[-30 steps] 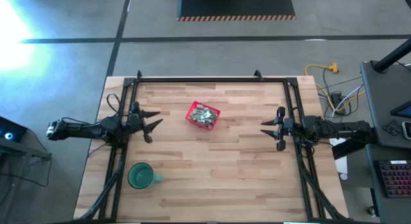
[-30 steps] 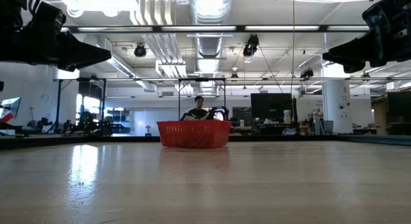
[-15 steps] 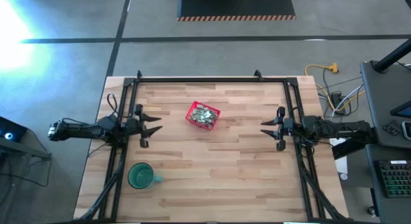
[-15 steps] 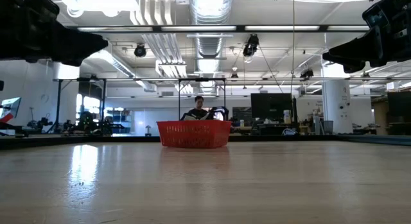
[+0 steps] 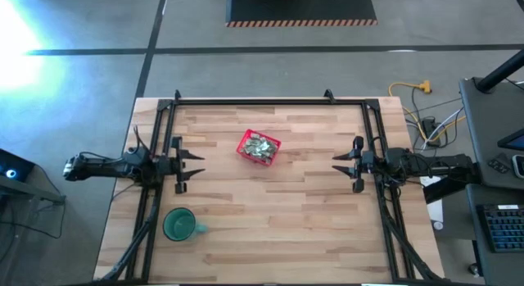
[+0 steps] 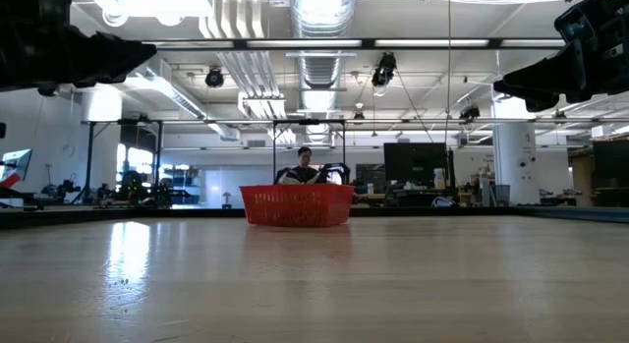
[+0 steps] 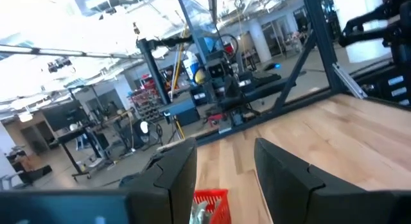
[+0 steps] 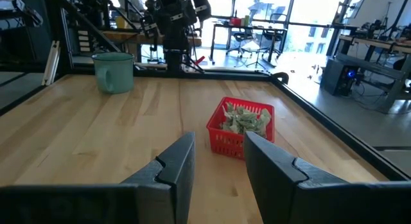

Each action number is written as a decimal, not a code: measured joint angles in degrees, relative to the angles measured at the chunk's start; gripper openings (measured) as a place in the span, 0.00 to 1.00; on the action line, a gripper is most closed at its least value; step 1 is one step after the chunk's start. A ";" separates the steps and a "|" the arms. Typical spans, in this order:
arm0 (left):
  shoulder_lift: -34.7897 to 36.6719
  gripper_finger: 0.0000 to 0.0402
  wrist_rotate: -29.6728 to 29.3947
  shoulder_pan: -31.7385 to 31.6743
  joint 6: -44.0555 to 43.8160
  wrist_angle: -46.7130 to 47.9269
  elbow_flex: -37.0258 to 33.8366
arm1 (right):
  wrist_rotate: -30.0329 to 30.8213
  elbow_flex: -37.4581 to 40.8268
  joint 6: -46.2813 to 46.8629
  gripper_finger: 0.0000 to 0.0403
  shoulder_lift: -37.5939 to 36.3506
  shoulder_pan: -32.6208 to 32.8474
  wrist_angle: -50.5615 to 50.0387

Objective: Pick and place items into bin
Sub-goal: Return to Home Position

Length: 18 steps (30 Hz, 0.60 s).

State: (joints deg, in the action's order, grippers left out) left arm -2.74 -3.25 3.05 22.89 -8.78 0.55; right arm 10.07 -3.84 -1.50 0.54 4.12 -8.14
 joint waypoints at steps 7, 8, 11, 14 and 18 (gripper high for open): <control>-4.63 0.35 -0.18 -0.04 -4.74 -0.03 -0.10 | 0.00 0.00 0.00 0.31 0.01 0.00 0.00; -5.23 0.35 -0.34 -0.04 -7.10 -0.25 -0.12 | 0.00 0.00 0.00 0.31 0.01 0.00 0.00; -6.45 0.35 -1.79 -0.04 -13.60 -0.17 -0.14 | 0.00 0.00 0.00 0.31 0.01 0.00 0.00; -6.88 0.35 -1.84 -0.07 -16.14 -0.21 -0.15 | 0.00 0.00 0.00 0.31 0.01 0.00 0.00; -6.09 0.35 -1.82 -0.07 -16.54 -1.17 -0.17 | 0.00 0.00 0.00 0.30 0.01 0.00 0.00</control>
State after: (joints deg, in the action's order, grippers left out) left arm -8.83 -5.07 2.98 6.35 -9.95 0.38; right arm 10.07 -3.84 -1.50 0.56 4.12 -8.14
